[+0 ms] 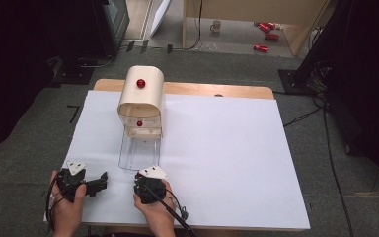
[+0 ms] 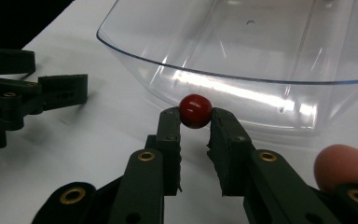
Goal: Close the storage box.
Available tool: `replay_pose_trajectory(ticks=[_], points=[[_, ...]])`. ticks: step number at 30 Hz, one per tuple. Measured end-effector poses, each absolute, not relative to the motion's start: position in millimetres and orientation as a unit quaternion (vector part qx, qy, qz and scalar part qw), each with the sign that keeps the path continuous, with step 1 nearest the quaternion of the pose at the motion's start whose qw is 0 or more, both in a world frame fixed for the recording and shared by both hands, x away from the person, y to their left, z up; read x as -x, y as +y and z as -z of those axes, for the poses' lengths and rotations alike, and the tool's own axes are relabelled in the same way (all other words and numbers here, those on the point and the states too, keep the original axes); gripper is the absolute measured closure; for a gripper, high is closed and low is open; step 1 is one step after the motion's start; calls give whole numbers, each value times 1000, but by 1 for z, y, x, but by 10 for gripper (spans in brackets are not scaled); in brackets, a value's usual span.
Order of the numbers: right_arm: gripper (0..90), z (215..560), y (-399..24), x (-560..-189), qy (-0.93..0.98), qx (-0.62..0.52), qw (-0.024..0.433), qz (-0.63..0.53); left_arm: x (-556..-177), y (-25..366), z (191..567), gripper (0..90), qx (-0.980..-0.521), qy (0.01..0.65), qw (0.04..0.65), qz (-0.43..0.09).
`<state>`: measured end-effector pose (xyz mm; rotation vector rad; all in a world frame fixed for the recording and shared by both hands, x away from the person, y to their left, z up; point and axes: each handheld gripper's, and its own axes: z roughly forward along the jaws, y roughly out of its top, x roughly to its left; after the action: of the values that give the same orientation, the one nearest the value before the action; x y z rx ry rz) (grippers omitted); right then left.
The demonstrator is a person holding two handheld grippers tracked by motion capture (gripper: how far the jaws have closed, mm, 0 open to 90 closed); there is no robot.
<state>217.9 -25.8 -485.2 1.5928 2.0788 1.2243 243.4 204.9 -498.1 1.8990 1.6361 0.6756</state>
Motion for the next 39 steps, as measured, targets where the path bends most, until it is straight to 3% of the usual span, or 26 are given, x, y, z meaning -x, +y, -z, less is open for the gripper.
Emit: replay_pose_trajectory(ticks=[13,39], points=[[751,462,-29,-231,714,-534,139,-430,-243,205,498,0,-704,607,270,-251],[753,451,-26,-300,715,-538,163,-415,-244,205,498,0,-705,606,269,-251]])
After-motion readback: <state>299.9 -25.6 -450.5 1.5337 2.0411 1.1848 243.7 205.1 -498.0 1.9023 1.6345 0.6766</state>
